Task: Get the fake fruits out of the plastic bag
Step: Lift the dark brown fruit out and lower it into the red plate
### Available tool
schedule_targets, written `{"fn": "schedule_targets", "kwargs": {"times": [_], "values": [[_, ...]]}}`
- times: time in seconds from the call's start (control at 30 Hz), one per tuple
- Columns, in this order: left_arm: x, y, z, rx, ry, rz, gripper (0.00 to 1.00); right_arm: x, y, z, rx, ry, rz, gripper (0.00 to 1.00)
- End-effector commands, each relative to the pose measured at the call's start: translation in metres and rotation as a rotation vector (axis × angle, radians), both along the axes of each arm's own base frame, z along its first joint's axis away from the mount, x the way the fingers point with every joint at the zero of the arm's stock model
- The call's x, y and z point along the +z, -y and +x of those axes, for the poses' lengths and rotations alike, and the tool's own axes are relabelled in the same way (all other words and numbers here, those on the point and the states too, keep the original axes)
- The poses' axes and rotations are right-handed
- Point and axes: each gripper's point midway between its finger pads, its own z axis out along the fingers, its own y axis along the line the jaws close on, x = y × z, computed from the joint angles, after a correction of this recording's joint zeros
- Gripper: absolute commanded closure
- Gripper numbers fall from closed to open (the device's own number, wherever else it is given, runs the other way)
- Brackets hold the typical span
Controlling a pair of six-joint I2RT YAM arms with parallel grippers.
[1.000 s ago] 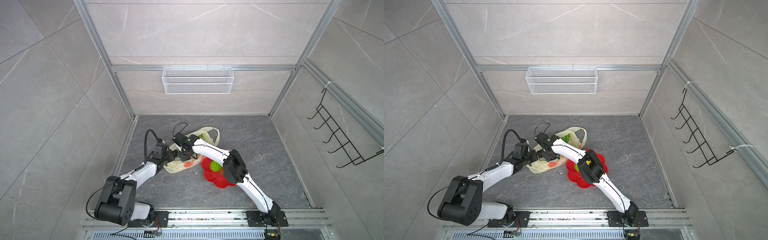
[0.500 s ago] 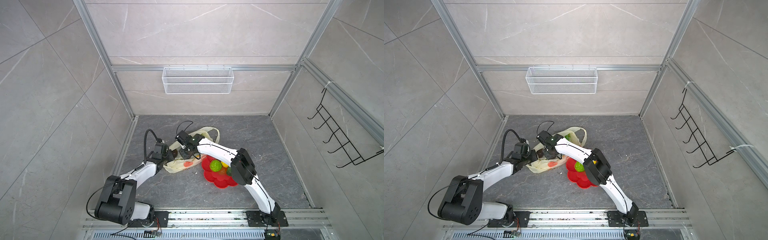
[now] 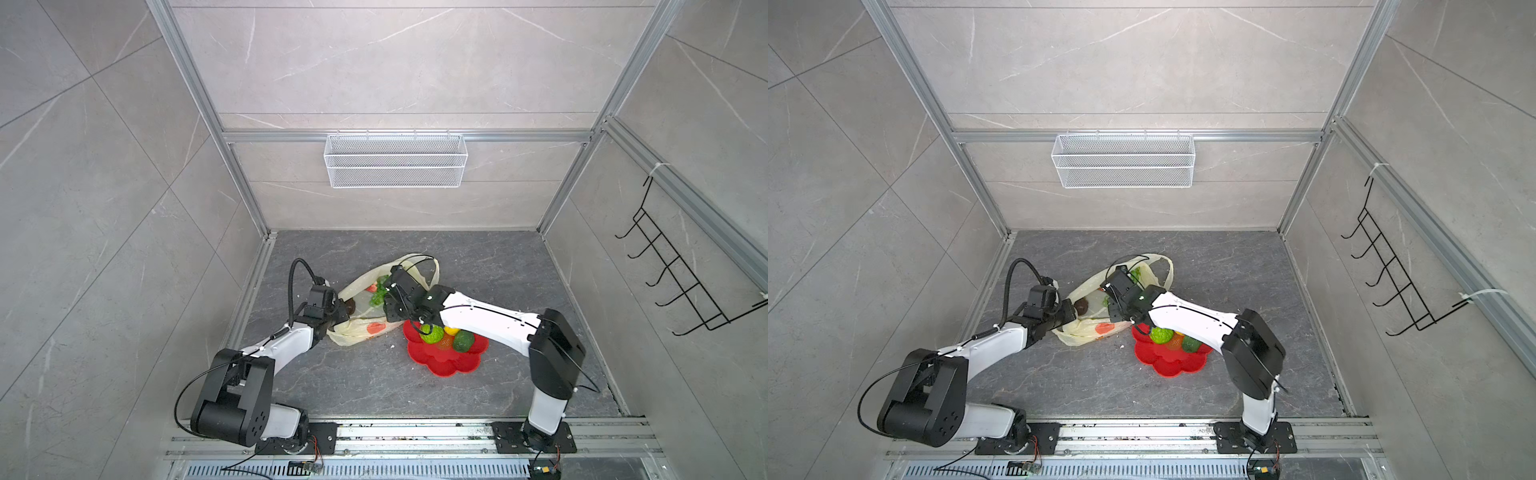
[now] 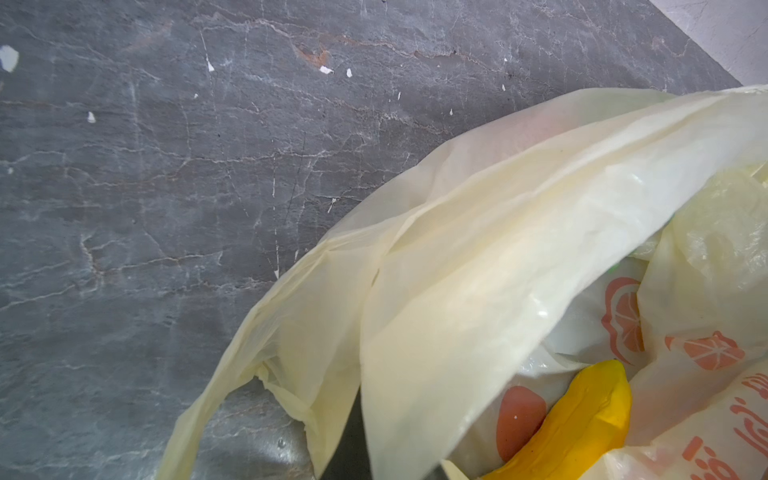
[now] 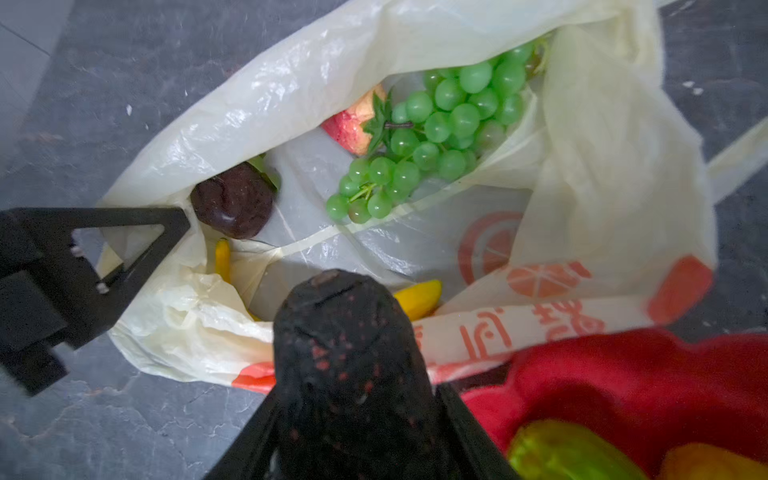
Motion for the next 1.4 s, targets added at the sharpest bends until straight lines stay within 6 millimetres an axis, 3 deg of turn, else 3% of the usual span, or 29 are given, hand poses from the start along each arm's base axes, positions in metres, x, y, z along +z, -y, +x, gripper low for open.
{"fn": "schedule_targets", "kwargs": {"times": [0.0, 0.33, 0.73, 1.37], "values": [[0.007, 0.003, 0.008, -0.015, 0.031, -0.011, 0.92, 0.020, 0.015, -0.007, -0.136, 0.048, 0.102, 0.56], [0.007, 0.001, 0.008, -0.009, 0.033, -0.004, 0.92, -0.008, 0.071, -0.045, -0.328, 0.031, 0.115, 0.55], [0.006, 0.002, 0.009, -0.012, 0.029, -0.008, 0.92, -0.035, 0.127, -0.062, -0.536, 0.035, 0.120, 0.55], [0.006, 0.002, 0.010, -0.013, 0.030, -0.008, 0.92, -0.067, 0.147, -0.067, -0.645, 0.035, 0.133, 0.54]]}}
